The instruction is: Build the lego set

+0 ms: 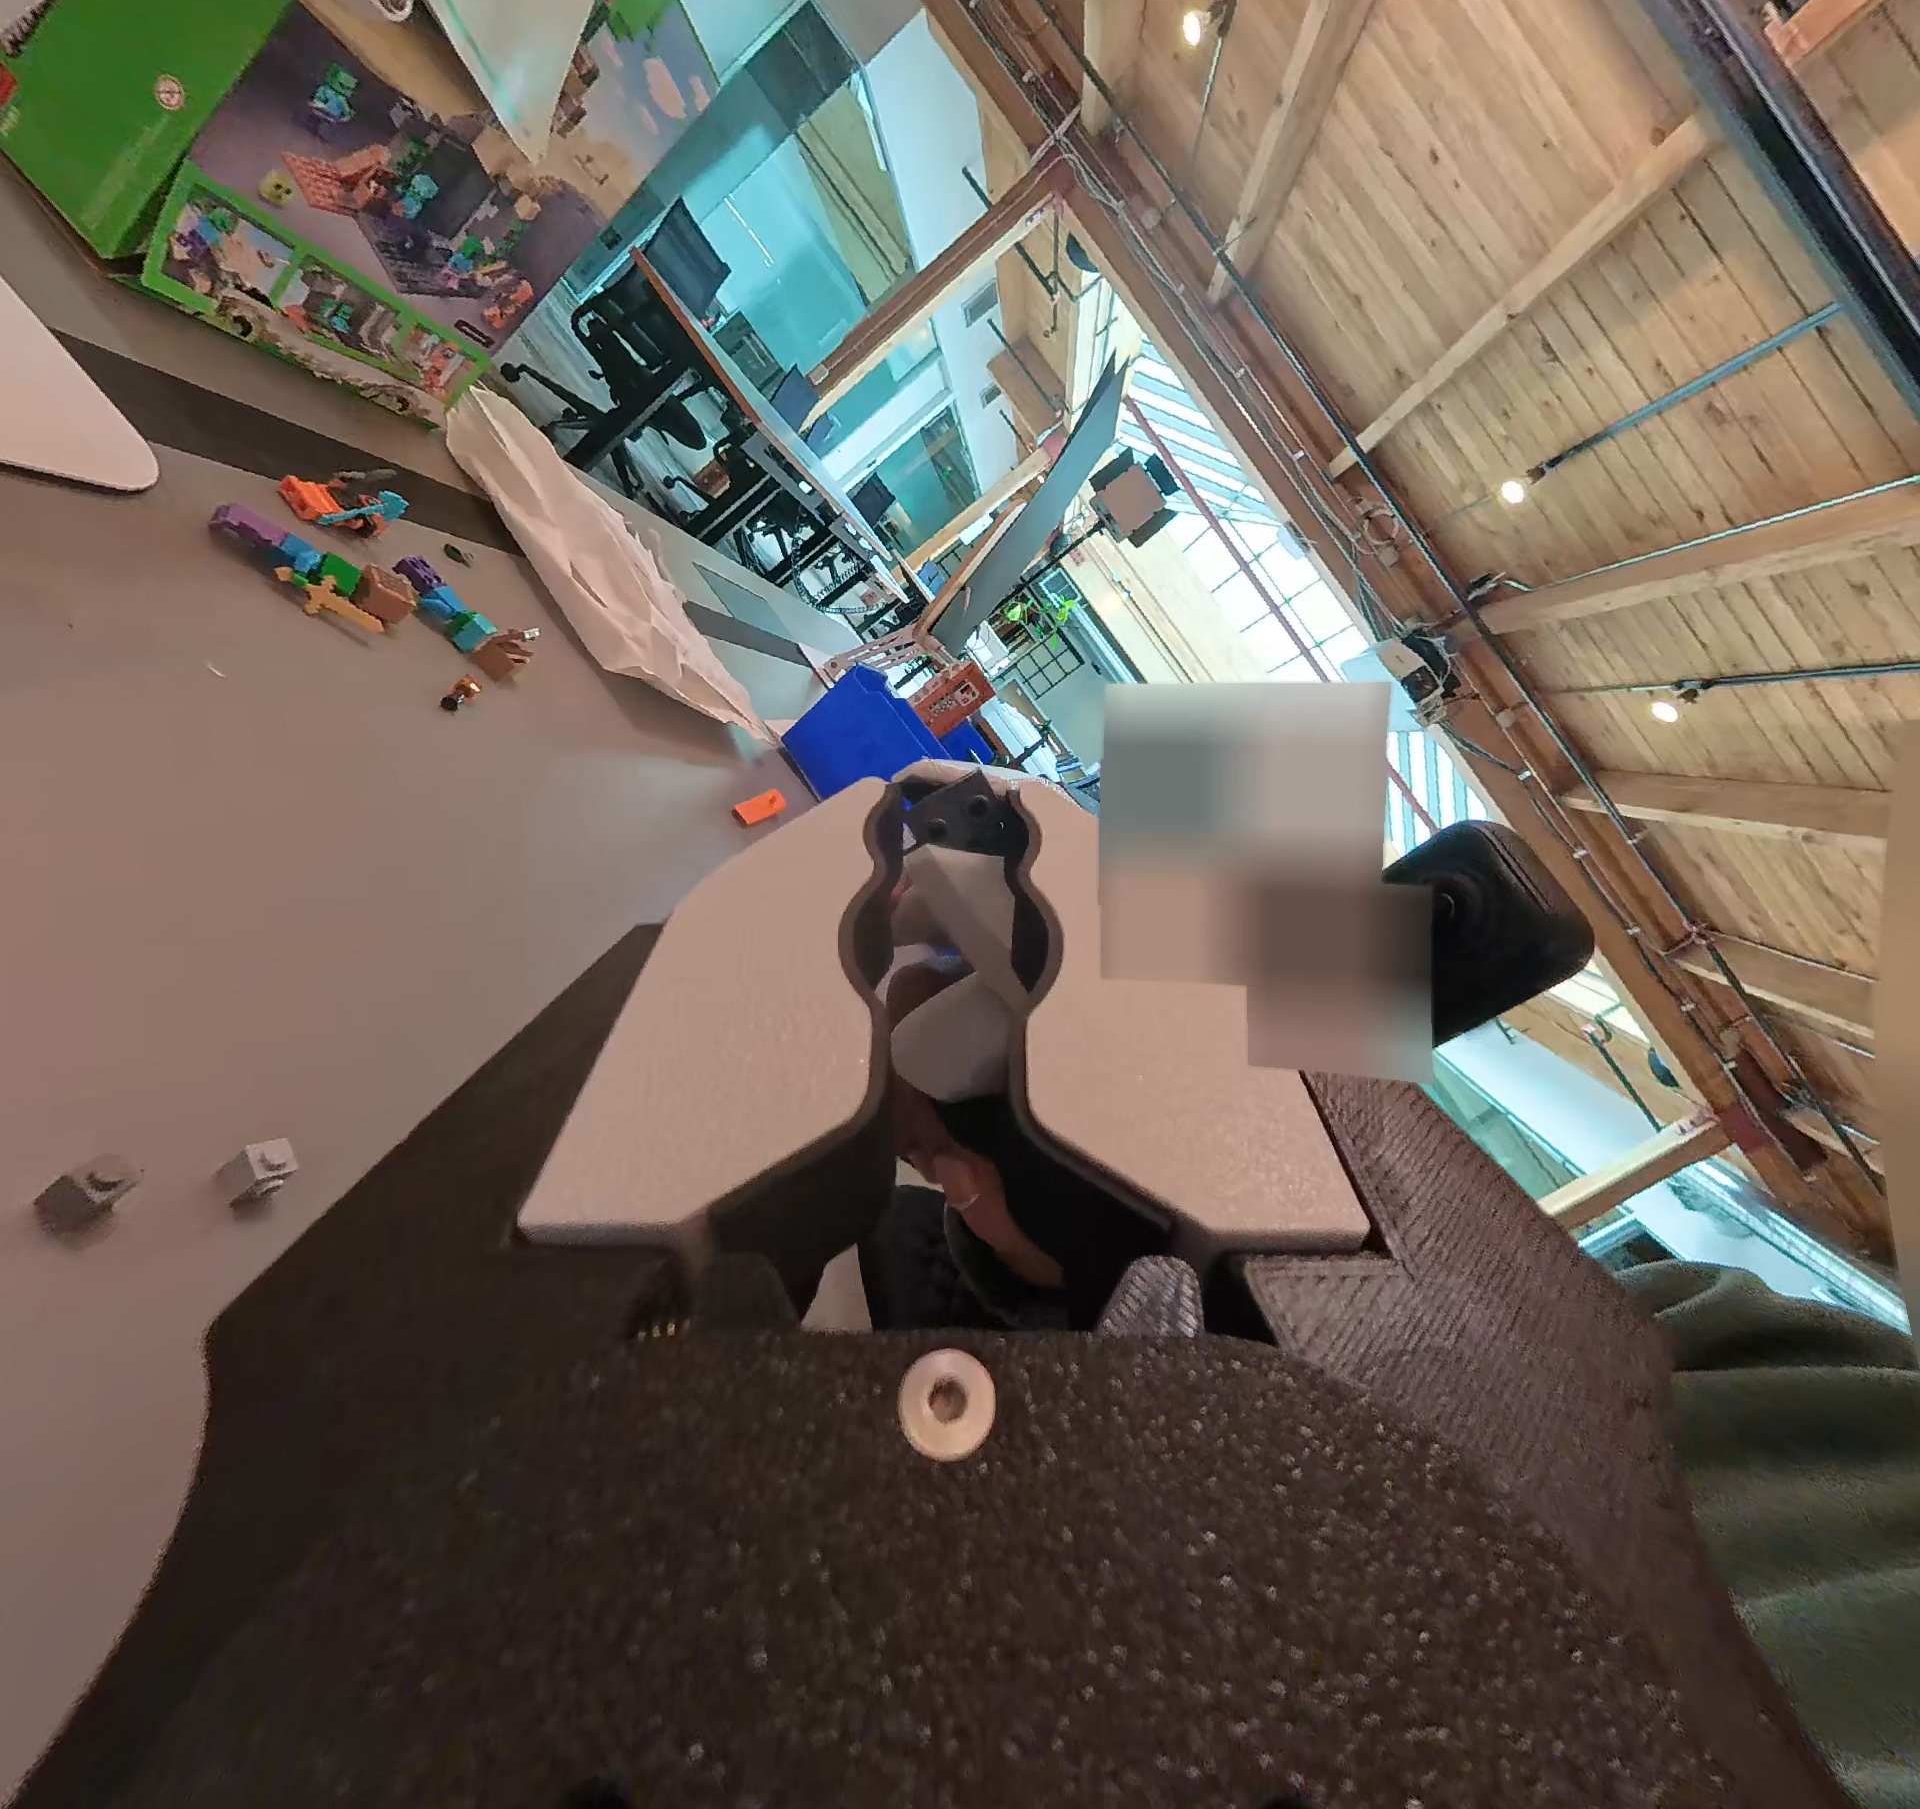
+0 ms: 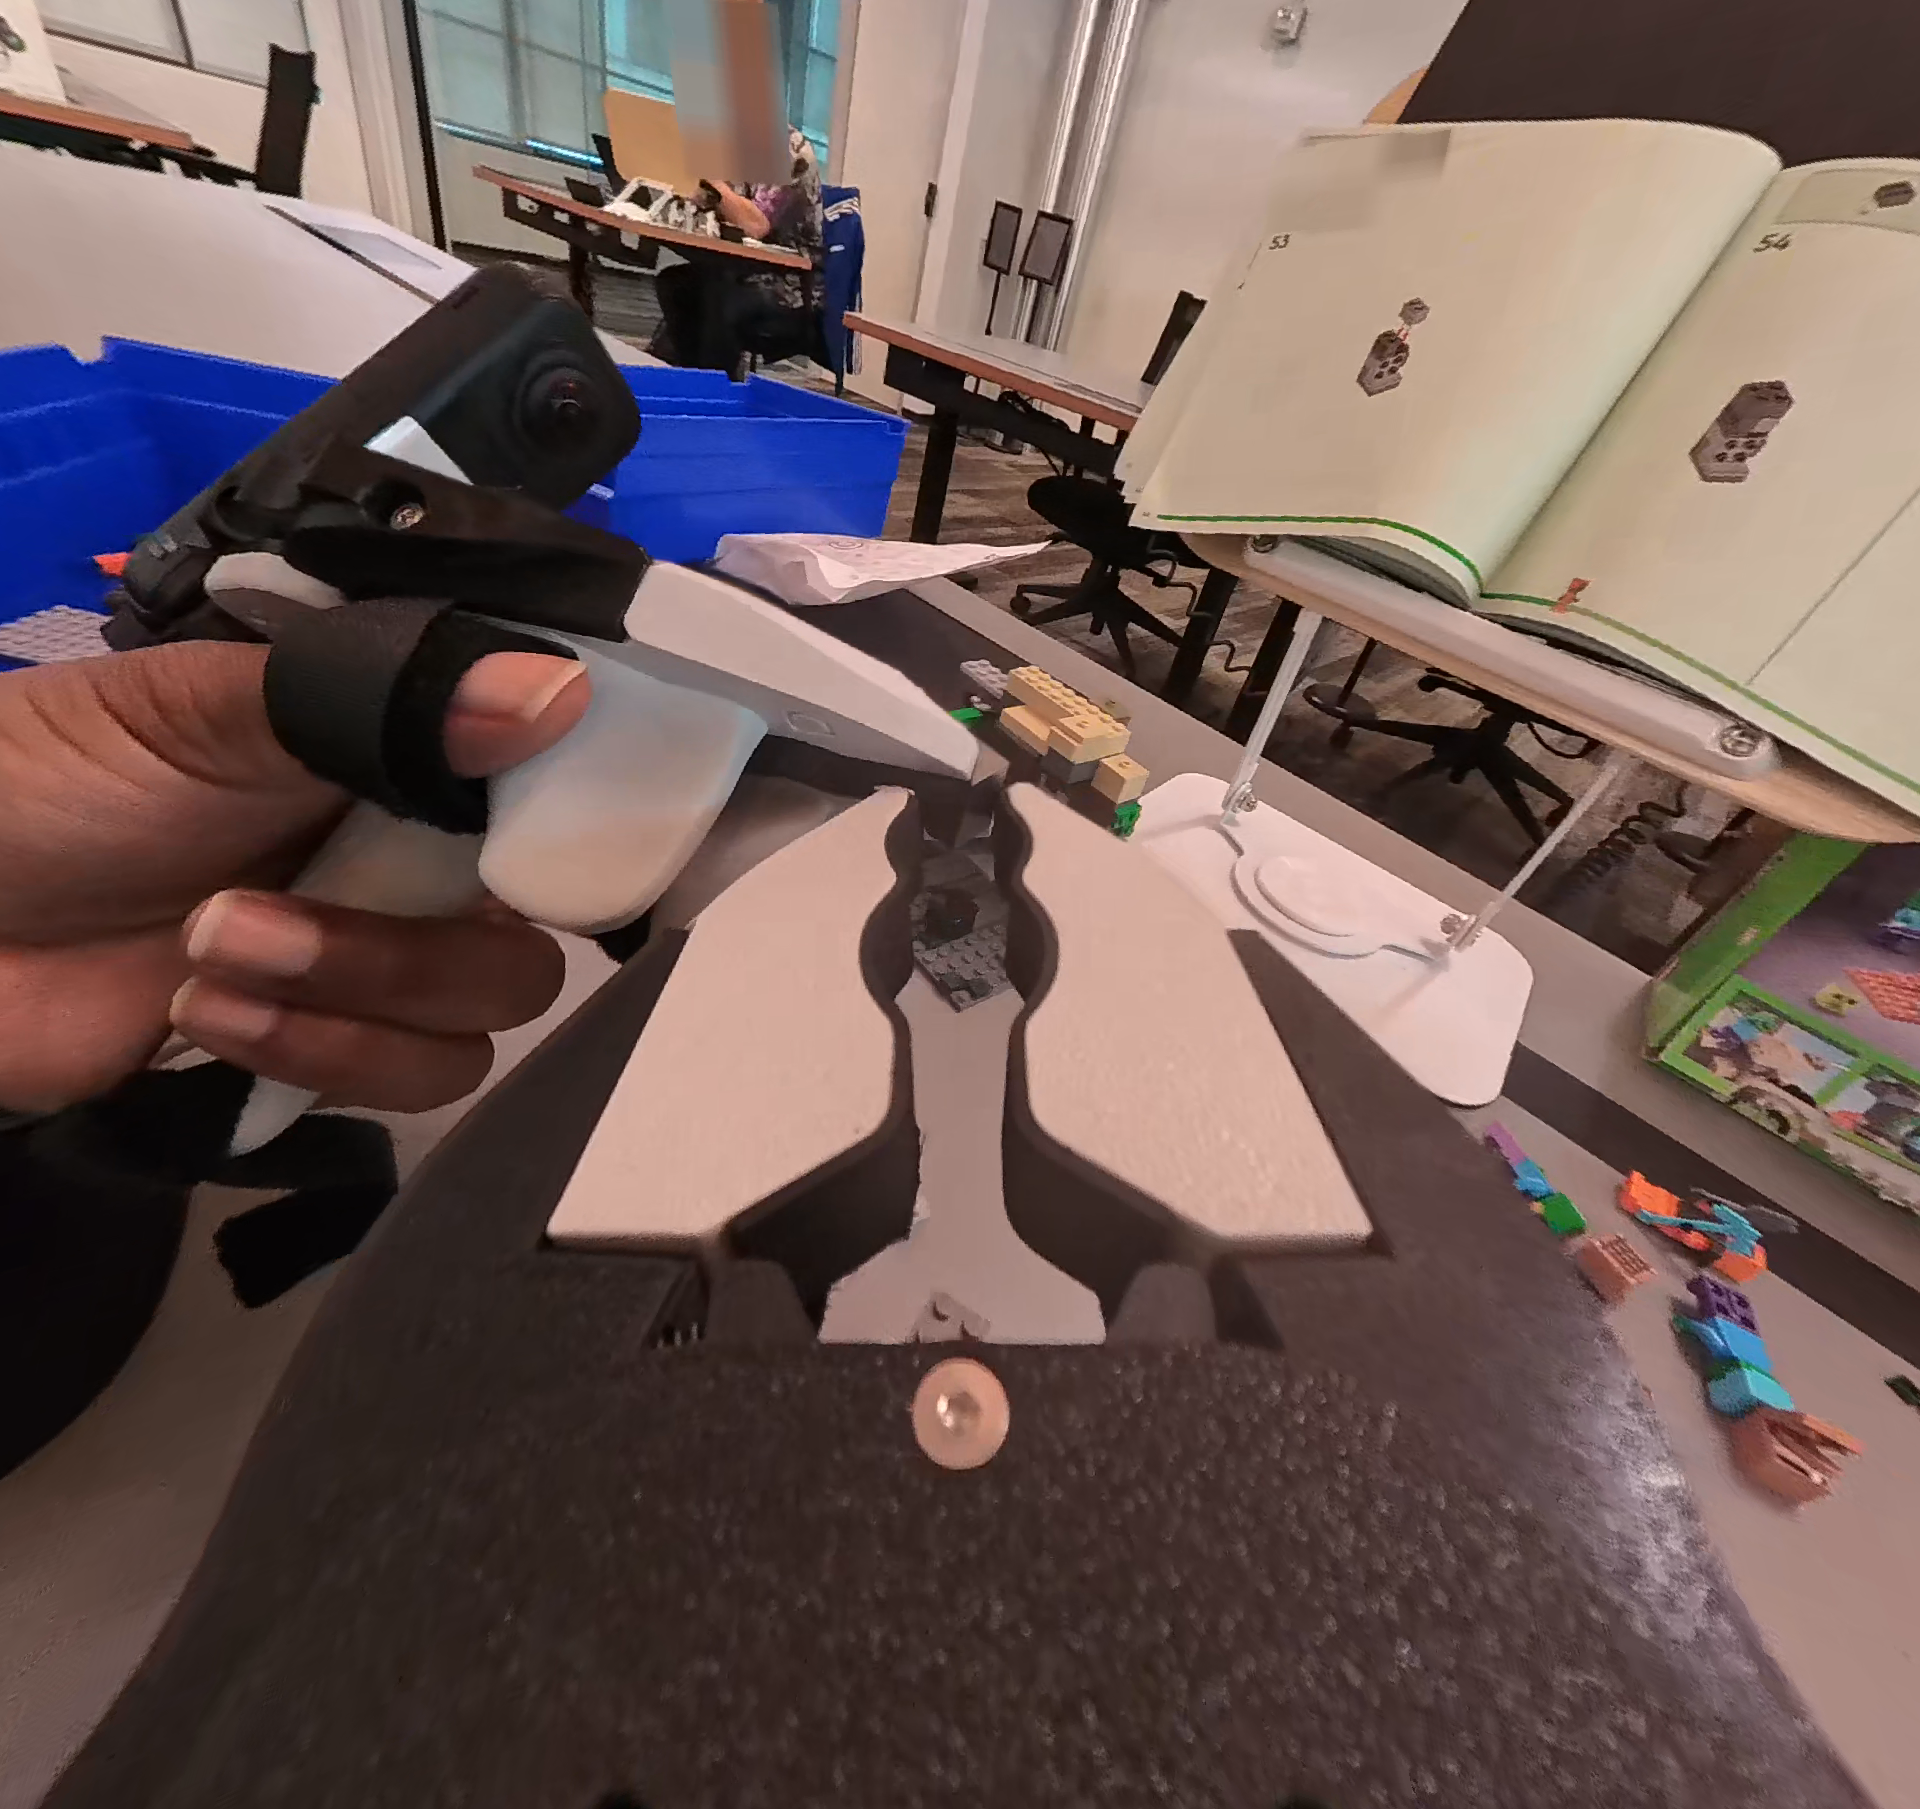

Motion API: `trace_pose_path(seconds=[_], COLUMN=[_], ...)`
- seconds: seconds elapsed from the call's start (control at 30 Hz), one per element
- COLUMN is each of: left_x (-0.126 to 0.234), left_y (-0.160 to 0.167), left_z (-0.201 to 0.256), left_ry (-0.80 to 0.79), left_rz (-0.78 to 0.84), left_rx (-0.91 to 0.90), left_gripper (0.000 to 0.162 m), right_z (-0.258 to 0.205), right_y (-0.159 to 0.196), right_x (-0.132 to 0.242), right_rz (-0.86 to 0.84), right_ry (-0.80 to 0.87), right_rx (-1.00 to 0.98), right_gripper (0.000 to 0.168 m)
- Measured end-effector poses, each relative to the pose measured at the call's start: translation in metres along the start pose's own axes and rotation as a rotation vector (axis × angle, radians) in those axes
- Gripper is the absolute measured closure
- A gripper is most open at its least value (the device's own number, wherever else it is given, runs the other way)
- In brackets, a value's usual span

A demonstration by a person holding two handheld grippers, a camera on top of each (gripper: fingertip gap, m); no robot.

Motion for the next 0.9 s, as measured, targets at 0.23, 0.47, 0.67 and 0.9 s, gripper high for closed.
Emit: trace_pose_path(seconds=[0.23, 0.47, 0.67, 0.9], left_x=[0.004, 0.002, 0.006, 0.002], left_y=[0.000, 0.013, 0.037, 0.060], left_z=[-0.003, -0.003, 0.000, -0.019], left_ry=[-0.023, -0.033, -0.073, -0.239], left_rz=[-0.131, -0.419, -0.636, -0.742], left_rx=[-0.162, -0.482, -0.881, -1.084], left_gripper=[0.137, 0.134, 0.140, 0.143], right_z=[0.022, 0.037, 0.043, 0.053], right_y=[0.002, 0.018, 0.041, 0.080], right_x=[0.002, 0.015, 0.028, 0.003], right_rz=[-0.101, -0.362, -0.733, -1.175], right_ry=[-0.247, -0.592, -0.906, -0.961], right_rx=[-0.014, 0.031, 0.073, 0.216], right_gripper=[0.157, 0.157, 0.156, 0.156])
Point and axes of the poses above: each gripper's, where its closed fingertips meet, x back along the fingers, y out of its underside, z = x × y across the jaws, the point moved 10 cm from there along x, back along the fingers, and after that the axes turned 3 degrees about z, right-handed, at the moved point
